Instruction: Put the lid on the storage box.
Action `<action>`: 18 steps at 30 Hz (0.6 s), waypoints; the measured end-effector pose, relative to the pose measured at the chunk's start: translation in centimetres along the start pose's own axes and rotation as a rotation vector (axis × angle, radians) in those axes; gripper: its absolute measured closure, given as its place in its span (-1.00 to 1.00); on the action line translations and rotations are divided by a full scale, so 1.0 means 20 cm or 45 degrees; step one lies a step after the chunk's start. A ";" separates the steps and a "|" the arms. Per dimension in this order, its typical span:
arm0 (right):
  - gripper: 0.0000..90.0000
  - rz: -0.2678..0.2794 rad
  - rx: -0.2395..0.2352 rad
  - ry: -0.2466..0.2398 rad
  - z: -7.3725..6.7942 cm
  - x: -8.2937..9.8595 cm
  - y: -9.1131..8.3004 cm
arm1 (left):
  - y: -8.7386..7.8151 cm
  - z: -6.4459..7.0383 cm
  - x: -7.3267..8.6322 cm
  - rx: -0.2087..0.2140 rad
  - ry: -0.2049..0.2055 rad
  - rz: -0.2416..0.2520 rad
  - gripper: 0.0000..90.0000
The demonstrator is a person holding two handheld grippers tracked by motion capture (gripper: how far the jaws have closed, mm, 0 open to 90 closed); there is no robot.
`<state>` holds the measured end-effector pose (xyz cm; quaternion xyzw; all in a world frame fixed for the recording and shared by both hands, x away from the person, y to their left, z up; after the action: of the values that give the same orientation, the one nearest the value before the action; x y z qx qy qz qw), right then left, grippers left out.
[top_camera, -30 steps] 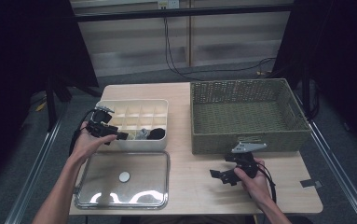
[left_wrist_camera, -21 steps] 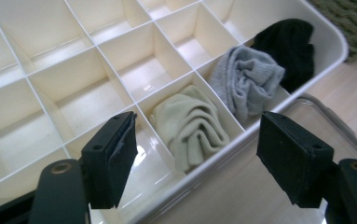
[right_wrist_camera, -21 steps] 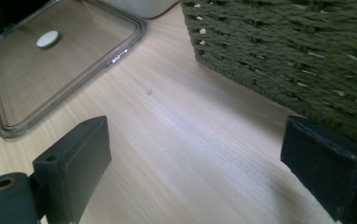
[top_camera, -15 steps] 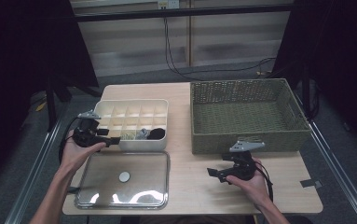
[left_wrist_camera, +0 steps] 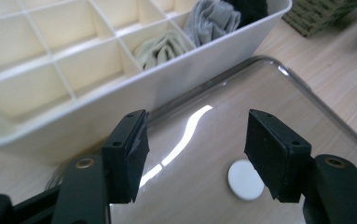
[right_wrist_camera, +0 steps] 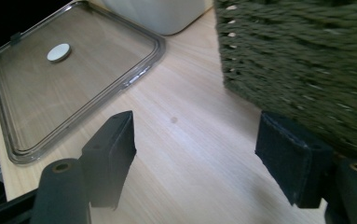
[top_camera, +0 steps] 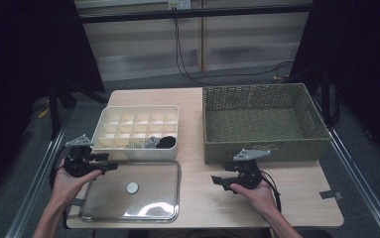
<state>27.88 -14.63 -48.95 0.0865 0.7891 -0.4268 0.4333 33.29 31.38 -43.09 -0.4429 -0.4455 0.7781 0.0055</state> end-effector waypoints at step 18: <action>-0.17 -0.096 -0.121 -0.023 -0.19 -0.10 0.24 | -0.14 -0.11 0.32 -0.046 -0.147 0.037 -0.15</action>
<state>29.26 -8.35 -49.39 0.0322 0.8071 -0.4058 0.4277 29.82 37.21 -46.04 -0.4038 -0.4524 0.7942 -0.0396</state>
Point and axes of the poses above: each handheld gripper's, and its own axes: y roughly forward along the jaws, x roughly out of its underside, z roughly to its right, the point moved 2 cm from there along y, roughly forward along the jaws, and after that the axes turned 3 degrees about x, right-handed, at the moved point
